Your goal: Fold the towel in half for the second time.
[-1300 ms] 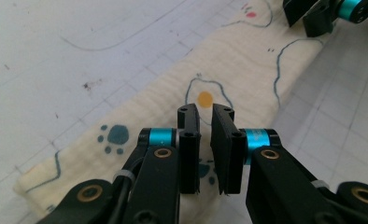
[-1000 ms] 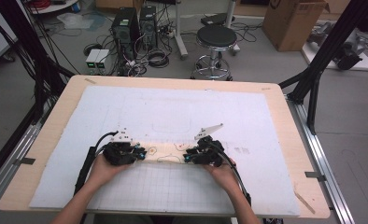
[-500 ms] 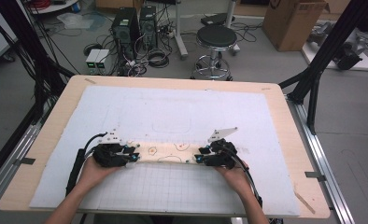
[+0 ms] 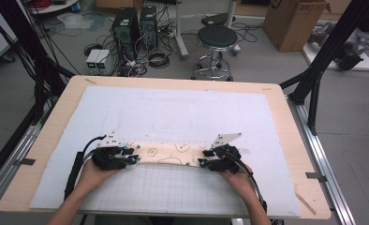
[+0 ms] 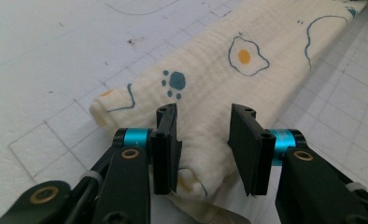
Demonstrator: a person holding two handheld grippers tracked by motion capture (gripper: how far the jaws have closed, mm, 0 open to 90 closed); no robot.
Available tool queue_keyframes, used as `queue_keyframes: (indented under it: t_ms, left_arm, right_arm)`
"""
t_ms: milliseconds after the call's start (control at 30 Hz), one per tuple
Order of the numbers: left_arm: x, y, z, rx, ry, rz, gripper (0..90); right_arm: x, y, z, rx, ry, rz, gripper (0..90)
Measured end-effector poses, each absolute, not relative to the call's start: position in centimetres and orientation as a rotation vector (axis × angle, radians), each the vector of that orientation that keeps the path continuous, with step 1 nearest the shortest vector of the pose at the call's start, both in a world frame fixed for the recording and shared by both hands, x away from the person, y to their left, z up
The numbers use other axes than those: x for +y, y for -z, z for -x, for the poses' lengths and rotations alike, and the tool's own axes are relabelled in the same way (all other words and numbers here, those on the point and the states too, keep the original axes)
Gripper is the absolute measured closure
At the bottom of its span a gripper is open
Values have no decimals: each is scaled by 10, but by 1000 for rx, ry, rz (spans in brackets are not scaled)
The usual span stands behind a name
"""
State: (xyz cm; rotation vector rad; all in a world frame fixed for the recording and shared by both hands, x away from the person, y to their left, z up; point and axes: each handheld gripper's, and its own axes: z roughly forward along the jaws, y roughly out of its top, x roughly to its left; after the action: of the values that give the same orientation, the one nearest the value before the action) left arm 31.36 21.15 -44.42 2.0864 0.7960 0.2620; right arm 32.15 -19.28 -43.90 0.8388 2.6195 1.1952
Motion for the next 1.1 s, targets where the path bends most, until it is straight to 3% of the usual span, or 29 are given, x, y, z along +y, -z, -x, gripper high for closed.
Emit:
queue_keyframes:
  t_ms: [267,633,967,1100]
  left_arm:
    - [216,435,-312,799,-268,-2029,579]
    - [227,430,-328,987,-375,-1909,530]
    - [224,445,-341,1077,-251,-1927,573]
    - [225,447,-343,1078,-201,-1934,636]
  right_arm:
    - [-197,434,-322,2580,-1289,-870,532]
    - [-212,424,-340,2462,-1360,-1046,494]
    - [-214,437,-352,2514,-1307,-1164,499]
    - [-212,443,-354,2565,-1282,-1174,580]
